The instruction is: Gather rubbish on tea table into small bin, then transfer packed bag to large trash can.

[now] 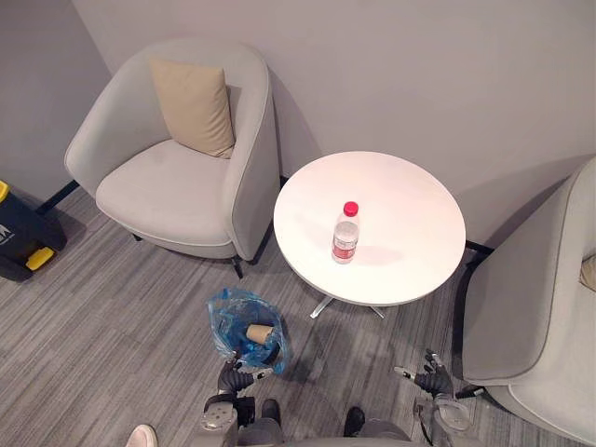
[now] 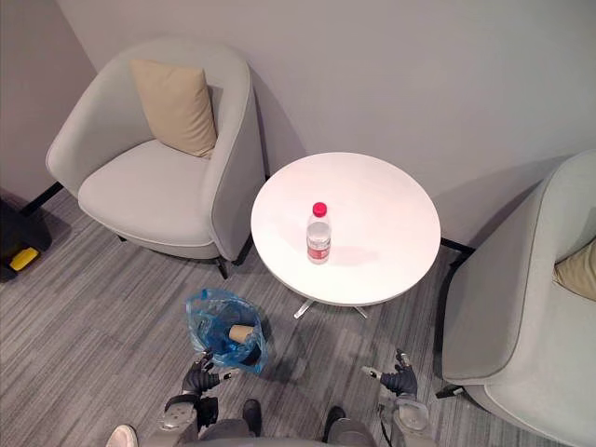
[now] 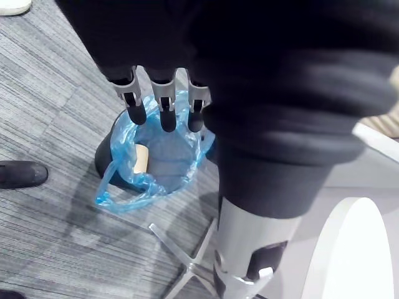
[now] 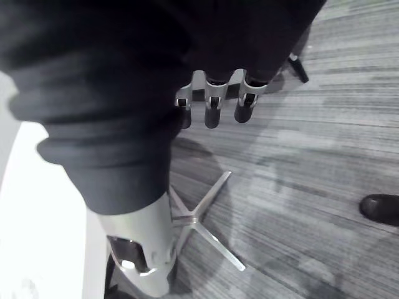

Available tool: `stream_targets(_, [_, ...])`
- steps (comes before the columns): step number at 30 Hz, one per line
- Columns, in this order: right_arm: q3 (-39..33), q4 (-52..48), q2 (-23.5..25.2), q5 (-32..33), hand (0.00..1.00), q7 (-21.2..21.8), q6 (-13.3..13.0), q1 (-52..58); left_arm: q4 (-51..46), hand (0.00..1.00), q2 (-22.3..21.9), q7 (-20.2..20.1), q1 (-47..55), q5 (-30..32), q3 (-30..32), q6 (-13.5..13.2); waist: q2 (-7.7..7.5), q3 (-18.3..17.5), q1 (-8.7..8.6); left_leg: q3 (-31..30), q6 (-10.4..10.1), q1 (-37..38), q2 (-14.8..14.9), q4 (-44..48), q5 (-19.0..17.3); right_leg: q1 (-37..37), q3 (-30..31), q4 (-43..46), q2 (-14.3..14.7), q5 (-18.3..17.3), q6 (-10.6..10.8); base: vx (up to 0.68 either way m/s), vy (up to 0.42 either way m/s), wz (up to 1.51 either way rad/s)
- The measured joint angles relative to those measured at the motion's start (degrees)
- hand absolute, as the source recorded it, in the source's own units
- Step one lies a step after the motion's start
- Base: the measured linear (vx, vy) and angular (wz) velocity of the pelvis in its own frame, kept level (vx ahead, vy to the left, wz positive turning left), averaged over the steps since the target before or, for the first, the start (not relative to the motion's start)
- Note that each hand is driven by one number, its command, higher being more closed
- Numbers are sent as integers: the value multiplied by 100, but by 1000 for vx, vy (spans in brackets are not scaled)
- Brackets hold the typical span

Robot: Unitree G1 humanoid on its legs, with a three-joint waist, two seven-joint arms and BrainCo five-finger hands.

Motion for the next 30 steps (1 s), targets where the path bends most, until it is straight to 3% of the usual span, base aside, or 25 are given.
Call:
stream_targets(8, [-22,-1210,-66,-459,0,-167,-59,69,-105,0,9,-115,212,40,-31,2,16,-126,3,-17,7,41,3,-220,138,-6,-14,-119,28,84,-9,-32,6,0])
stream_targets(17, [-8,-1843,-220,-675,0,-270,-183,-157,-229,0,30,-232,376,54,-30,-6,52,-252,16,-94,-22,-7,-9,-310,171,-13,-96,-212,33,98,10,19,3,4])
stream_targets(27, [27,-1846,-386,-665,0,-497,-218,-935,-291,0,45,-351,421,50,-33,-22,68,-249,30,-333,3,-192,-45,-310,204,-15,-359,-328,26,98,10,18,1,13])
stream_targets(30, [36,-1825,-457,-597,0,-526,-220,-1219,-307,0,44,-356,445,45,-56,-23,138,-208,122,-357,16,-306,-62,-312,241,-98,-408,-327,10,99,10,-16,10,10])
